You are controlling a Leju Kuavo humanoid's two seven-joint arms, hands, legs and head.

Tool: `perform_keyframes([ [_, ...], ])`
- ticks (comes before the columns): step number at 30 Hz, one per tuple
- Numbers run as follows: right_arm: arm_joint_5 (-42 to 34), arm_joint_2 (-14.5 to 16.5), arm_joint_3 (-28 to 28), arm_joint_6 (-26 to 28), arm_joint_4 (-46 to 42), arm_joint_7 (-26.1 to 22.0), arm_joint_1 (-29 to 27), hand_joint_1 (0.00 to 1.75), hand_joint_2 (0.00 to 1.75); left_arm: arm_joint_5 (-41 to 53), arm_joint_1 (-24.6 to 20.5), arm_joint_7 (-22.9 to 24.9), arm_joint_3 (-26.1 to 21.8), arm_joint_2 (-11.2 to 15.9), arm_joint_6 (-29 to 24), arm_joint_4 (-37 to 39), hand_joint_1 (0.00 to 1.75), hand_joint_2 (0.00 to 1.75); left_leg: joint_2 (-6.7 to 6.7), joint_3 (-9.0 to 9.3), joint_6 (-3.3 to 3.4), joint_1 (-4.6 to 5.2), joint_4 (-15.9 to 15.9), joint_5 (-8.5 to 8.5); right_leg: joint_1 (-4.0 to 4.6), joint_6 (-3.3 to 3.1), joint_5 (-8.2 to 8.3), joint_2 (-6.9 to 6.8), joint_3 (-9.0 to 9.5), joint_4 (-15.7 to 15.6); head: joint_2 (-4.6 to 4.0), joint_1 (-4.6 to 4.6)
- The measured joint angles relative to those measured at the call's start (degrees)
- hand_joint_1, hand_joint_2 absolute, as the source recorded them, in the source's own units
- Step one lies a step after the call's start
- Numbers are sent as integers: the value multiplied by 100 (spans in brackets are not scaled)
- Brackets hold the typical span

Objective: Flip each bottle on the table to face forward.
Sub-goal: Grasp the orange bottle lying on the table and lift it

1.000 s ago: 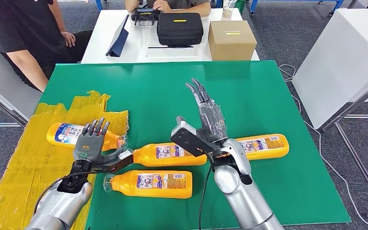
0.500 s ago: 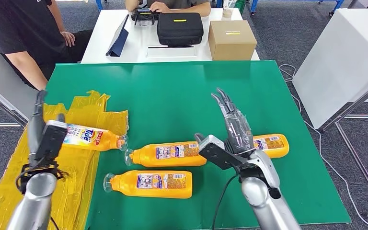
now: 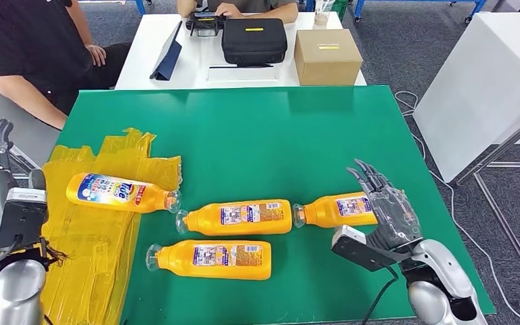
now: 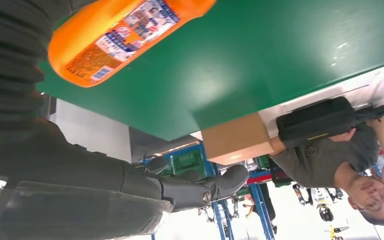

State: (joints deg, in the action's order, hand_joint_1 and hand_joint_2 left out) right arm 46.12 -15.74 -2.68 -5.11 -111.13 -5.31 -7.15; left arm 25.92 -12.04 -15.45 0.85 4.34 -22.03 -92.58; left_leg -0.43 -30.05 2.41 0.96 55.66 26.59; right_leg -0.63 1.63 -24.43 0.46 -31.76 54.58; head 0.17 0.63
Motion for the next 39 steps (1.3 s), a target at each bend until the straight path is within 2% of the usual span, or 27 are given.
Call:
perform_keyframes([
  [7, 89, -106, 78, -130, -44, 62, -43, 0, 175, -18, 10, 32, -9, 3, 18, -49, 0, 0, 2, 0, 0, -4, 0, 0, 5, 0, 0, 0, 0, 1, 0, -1],
  [14, 766, -384, 61, -518, 294, 345, 46, 0, 175, -150, -3, 7, -119, 28, 114, -34, 0, 0, 4, -2, 0, -2, -1, 0, 4, 0, 0, 0, 0, 1, 0, 0],
  [22, 908, -641, -91, -522, 1171, 472, 450, 0, 175, -195, -120, -40, -116, 29, 122, 68, 0, 0, -3, 0, 2, 0, 1, -2, 2, 0, 0, -1, 1, 1, 1, 0],
  [31, 1033, -816, -240, -522, 1783, 589, 442, 0, 175, -363, 2, -244, -111, 49, 25, 116, 0, 0, -2, -4, 2, -2, 0, -1, 4, 0, 0, -1, -1, 1, 0, -1],
  [39, 1136, -869, -324, -511, 1991, 619, 399, 0, 175, -579, 156, -366, -133, 192, -74, 121, 0, 0, 1, -3, 2, -2, -1, -2, 4, 0, 0, -1, 0, 1, 0, -1],
])
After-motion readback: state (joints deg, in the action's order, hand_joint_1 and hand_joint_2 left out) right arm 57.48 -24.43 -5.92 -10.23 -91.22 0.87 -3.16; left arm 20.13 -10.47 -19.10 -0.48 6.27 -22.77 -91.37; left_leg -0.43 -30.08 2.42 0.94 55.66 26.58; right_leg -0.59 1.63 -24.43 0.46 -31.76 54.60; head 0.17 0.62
